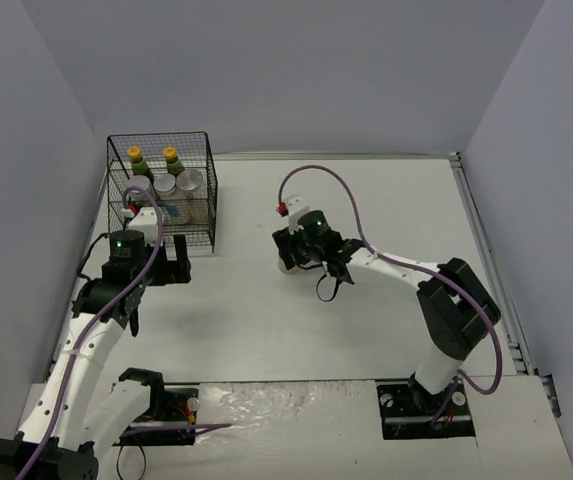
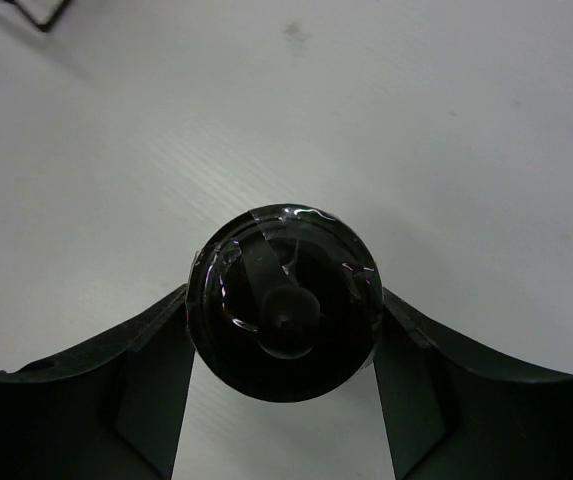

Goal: Organize the condiment bottles

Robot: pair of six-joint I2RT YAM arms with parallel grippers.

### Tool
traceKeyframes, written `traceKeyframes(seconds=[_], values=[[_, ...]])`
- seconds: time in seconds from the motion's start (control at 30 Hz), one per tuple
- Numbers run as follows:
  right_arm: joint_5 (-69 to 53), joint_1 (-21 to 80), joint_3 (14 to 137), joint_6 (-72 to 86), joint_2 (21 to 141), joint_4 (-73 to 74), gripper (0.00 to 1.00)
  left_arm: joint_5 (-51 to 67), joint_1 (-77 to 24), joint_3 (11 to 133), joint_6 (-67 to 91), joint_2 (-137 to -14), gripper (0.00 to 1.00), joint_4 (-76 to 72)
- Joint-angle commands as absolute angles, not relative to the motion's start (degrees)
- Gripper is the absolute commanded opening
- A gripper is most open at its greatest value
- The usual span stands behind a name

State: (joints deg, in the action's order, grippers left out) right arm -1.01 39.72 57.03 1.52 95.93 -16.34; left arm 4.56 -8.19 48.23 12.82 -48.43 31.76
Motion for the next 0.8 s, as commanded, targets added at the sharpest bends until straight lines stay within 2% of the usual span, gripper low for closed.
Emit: traceKeyframes(seconds=[0.0, 0.13, 0.33, 0.37, 0.43, 0.47, 0.53, 0.7, 0.77], values=[[-6.21, 44.33, 63.79, 0.62, 98.24, -23.47, 0.14, 1.72, -8.17, 49.95, 12.78, -46.70, 0.97, 27.28], [-6.57, 47.47, 67.55, -0.39, 101.90, -22.55, 0.15, 2.00, -8.24, 49.77, 12.83, -46.91, 0.97, 27.42], [-6.03, 49.32, 68.68, -1.06, 103.59, -22.22, 0.29, 2.83, -8.26, 49.92, 12.90, -47.90, 0.97, 27.16], [-5.86, 49.40, 68.46, -1.06, 103.40, -22.10, 0.36, 3.37, -8.26, 49.90, 13.22, -47.93, 0.97, 27.07], [-5.54, 49.48, 68.25, -1.19, 102.52, -21.40, 0.60, 5.06, -8.31, 49.75, 13.80, -48.21, 0.97, 26.15], [-5.36, 49.48, 68.07, -1.27, 101.70, -20.97, 0.66, 6.09, -8.35, 49.79, 14.19, -48.42, 0.97, 25.80], [-4.30, 49.57, 68.08, -1.28, 100.03, -19.52, 0.71, 7.12, -8.62, 50.49, 14.87, -49.43, 0.97, 25.58], [-3.32, 49.81, 67.78, -1.08, 93.23, -14.10, 0.97, 8.31, -9.67, 52.52, 16.93, -51.65, 0.97, 24.93], [-2.06, 49.83, 67.21, -0.80, 89.06, -11.22, 1.00, 8.25, -10.69, 53.67, 17.05, -52.08, 0.97, 25.10]])
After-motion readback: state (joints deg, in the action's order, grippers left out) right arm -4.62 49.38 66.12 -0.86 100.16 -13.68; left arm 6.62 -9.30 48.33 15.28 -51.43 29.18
